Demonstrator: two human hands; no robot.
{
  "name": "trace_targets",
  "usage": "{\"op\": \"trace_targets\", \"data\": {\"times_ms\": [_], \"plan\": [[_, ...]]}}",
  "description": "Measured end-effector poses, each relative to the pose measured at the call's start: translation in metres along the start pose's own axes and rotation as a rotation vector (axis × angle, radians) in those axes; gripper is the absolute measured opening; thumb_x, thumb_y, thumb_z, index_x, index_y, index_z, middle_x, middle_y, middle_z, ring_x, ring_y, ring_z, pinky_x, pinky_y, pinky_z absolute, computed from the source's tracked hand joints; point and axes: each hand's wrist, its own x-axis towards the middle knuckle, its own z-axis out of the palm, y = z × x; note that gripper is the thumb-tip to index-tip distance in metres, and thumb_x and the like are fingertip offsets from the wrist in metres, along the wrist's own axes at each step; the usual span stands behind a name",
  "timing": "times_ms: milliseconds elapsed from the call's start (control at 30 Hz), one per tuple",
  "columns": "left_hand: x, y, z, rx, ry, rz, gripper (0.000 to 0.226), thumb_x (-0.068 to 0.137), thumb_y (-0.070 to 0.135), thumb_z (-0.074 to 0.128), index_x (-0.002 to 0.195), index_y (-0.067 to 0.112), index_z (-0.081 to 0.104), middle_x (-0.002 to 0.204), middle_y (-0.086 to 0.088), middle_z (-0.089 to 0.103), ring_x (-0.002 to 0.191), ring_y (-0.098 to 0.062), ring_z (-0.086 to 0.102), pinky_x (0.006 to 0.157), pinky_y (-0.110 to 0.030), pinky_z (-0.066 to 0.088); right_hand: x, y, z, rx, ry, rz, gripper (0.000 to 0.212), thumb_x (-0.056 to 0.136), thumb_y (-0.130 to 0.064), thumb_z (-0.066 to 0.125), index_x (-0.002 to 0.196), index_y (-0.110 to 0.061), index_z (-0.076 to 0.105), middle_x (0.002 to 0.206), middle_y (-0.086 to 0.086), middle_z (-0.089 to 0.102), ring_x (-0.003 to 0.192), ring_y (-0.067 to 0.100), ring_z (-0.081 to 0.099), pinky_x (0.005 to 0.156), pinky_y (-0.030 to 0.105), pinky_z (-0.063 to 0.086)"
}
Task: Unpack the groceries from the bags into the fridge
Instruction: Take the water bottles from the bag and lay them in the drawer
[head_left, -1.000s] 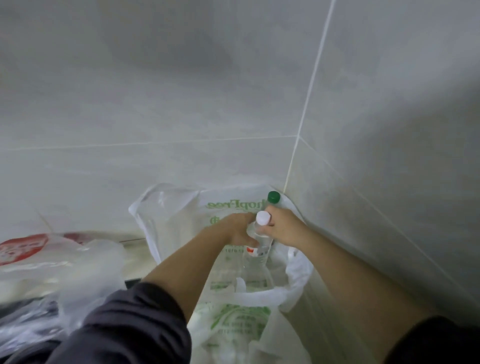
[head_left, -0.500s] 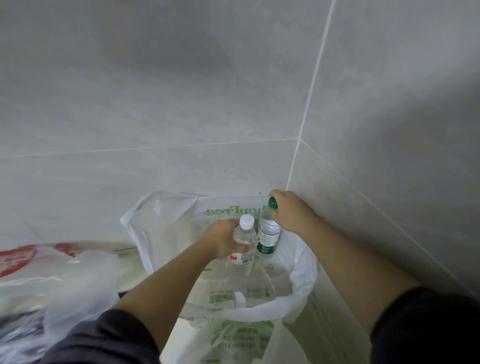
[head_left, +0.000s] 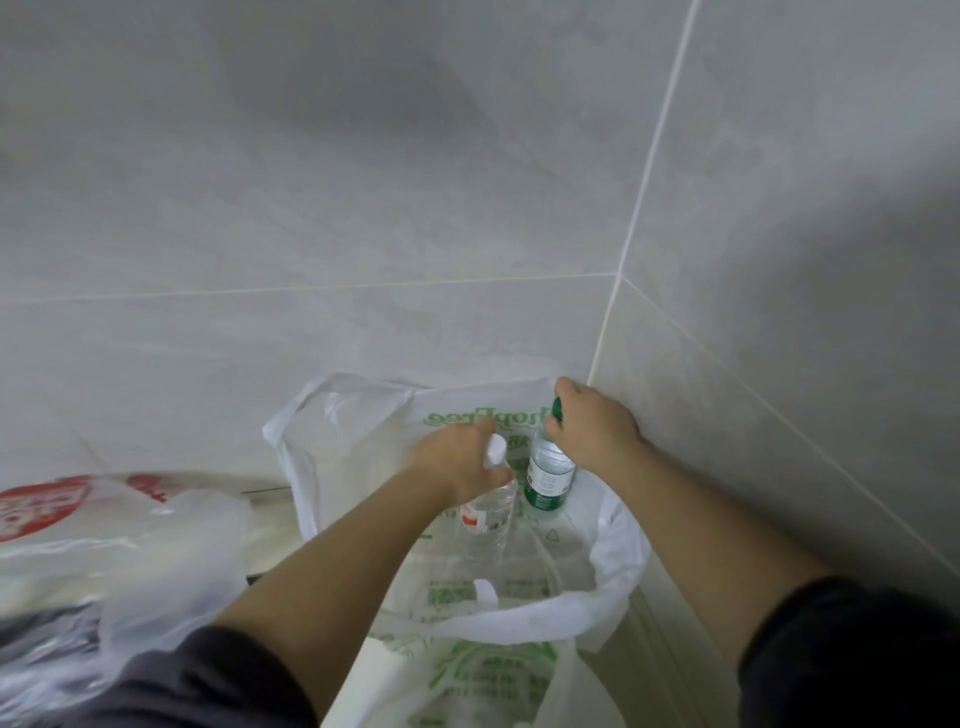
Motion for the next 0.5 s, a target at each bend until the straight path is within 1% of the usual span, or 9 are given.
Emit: {"op": "trace_targets", "data": {"times_ms": [100, 167, 200, 267, 400, 500], "plan": [[0.004, 0.01, -0.008, 0.095, -0.086, -0.042, 0.055, 0.09, 0.051, 0.058, 0.128, 0.014, 0.043, 0.119, -0.007, 0.06, 0.105, -0.027, 0.057, 0.077, -0.034, 0.043, -0.004, 0.0, 0.001, -0.029, -0.046, -0.001, 0.02, 0.095, -0.037, 0.046, 0.098, -0.017, 0.043, 0.101, 0.008, 0.062, 0.081, 0.03, 0.054, 0.066, 0.032, 0.039], [0.006, 0.014, -0.009, 0.108, -0.108, -0.081, 0.058, 0.091, 0.051, 0.057, 0.133, 0.015, 0.04, 0.121, -0.007, 0.059, 0.109, -0.027, 0.057, 0.079, -0.035, 0.043, -0.008, -0.002, 0.001, -0.04, -0.052, 0.004, 0.025, 0.096, -0.041, 0.047, 0.098, -0.016, 0.043, 0.092, 0.007, 0.061, 0.076, 0.027, 0.05, 0.064, 0.031, 0.038], [0.005, 0.016, -0.008, 0.088, -0.104, -0.098, 0.057, 0.091, 0.05, 0.057, 0.133, 0.016, 0.04, 0.119, -0.006, 0.059, 0.107, -0.027, 0.057, 0.077, -0.034, 0.042, -0.011, -0.003, 0.001, -0.022, -0.044, 0.007, 0.027, 0.097, -0.042, 0.048, 0.097, -0.015, 0.043, 0.087, 0.006, 0.058, 0.076, 0.026, 0.049, 0.064, 0.031, 0.037], [0.001, 0.017, -0.004, -0.005, -0.071, -0.13, 0.051, 0.091, 0.046, 0.057, 0.13, 0.016, 0.043, 0.111, -0.004, 0.059, 0.1, -0.025, 0.057, 0.074, -0.032, 0.043, -0.019, -0.007, 0.002, 0.068, -0.013, 0.034, 0.028, 0.096, -0.04, 0.052, 0.092, -0.014, 0.042, 0.081, 0.003, 0.053, 0.076, 0.024, 0.048, 0.063, 0.03, 0.036], [-0.015, 0.015, 0.0, -0.22, 0.047, -0.175, 0.037, 0.088, 0.034, 0.063, 0.117, 0.015, 0.05, 0.109, -0.007, 0.063, 0.091, -0.024, 0.059, 0.075, -0.034, 0.049, -0.03, -0.018, -0.006, 0.4, 0.098, 0.128, 0.022, 0.087, -0.031, 0.066, 0.084, -0.015, 0.051, 0.08, 0.002, 0.06, 0.076, 0.024, 0.056, 0.062, 0.029, 0.038], [-0.029, 0.018, -0.013, -0.354, 0.188, -0.217, 0.031, 0.085, 0.029, 0.066, 0.109, 0.014, 0.054, 0.102, -0.008, 0.066, 0.096, -0.028, 0.061, 0.078, -0.033, 0.05, -0.031, -0.029, -0.035, 0.508, 0.169, 0.128, 0.018, 0.081, -0.025, 0.069, 0.077, -0.015, 0.055, 0.072, 0.0, 0.057, 0.07, 0.023, 0.054, 0.059, 0.028, 0.036]]}}
